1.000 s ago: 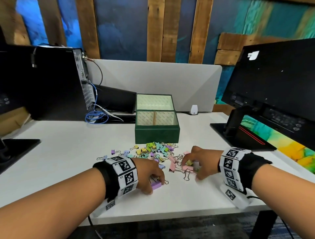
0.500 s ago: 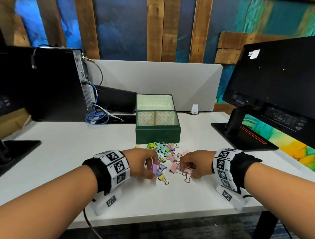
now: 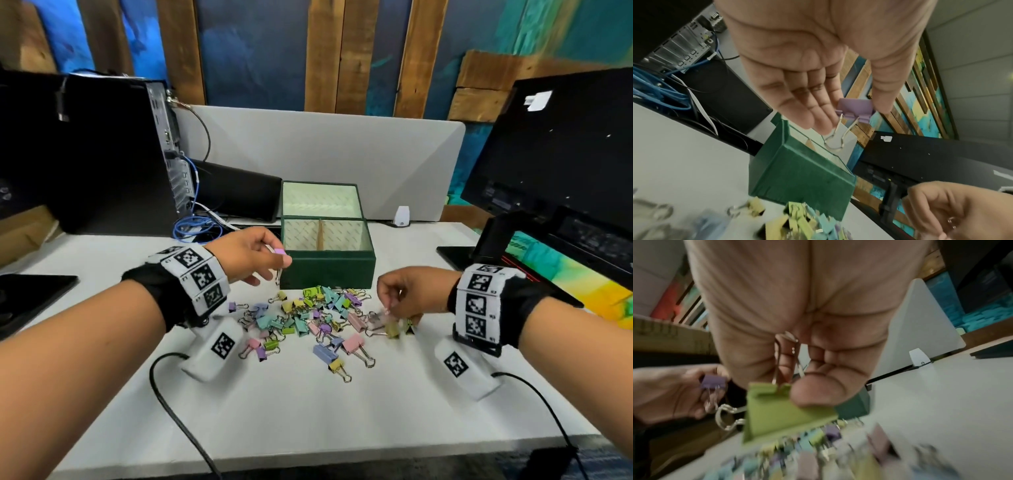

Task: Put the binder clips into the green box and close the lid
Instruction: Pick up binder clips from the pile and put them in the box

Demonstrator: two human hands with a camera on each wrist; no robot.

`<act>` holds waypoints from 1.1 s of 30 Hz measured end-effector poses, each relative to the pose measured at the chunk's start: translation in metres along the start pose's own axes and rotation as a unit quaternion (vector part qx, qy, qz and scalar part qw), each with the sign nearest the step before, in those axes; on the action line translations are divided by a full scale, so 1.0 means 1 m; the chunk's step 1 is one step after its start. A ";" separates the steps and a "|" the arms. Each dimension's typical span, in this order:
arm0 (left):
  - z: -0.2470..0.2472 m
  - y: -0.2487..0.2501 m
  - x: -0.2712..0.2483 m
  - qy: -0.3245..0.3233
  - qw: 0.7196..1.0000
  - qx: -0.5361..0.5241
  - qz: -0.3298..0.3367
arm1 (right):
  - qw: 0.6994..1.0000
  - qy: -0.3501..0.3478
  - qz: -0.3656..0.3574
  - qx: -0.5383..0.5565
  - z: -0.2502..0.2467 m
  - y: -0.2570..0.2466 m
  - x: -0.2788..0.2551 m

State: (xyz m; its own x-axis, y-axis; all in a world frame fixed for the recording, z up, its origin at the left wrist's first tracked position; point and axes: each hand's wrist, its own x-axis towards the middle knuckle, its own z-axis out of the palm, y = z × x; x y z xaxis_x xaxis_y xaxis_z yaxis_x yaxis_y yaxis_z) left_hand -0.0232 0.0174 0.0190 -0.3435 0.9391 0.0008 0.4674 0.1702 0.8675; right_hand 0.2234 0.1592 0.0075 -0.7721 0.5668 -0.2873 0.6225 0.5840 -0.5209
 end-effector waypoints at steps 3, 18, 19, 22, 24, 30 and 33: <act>-0.010 0.001 0.017 0.019 1.000 -0.012 0.004 | 0.994 0.046 -0.016 0.094 -0.021 -0.019 0.012; 0.000 0.012 0.093 0.104 0.994 -0.008 0.010 | 0.872 0.098 -0.021 0.479 -0.033 -0.084 0.125; 0.002 0.011 0.094 0.103 0.995 -0.009 0.008 | 0.878 0.096 -0.015 0.469 -0.031 -0.082 0.124; 0.005 0.004 0.094 0.105 0.994 0.008 0.008 | 0.886 0.076 -0.022 0.456 -0.028 -0.074 0.116; 0.005 -0.001 0.090 0.107 0.994 0.010 0.001 | 0.891 0.073 -0.039 0.446 -0.029 -0.070 0.109; -0.002 -0.009 0.062 0.082 0.996 0.030 -0.014 | 0.918 0.086 -0.076 0.380 -0.029 -0.082 0.096; -0.005 -0.018 0.038 0.032 0.991 0.122 -0.041 | 0.950 0.094 -0.077 0.289 -0.029 -0.077 0.082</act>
State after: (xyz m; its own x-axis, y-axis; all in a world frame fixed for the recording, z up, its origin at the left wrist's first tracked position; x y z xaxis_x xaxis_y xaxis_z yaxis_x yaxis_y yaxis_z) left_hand -0.0491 0.0479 0.0059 -0.4350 0.9001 -0.0264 0.6163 0.3190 0.7200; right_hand 0.1164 0.1778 0.0474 -0.7782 0.6258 -0.0527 0.2894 0.2828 -0.9145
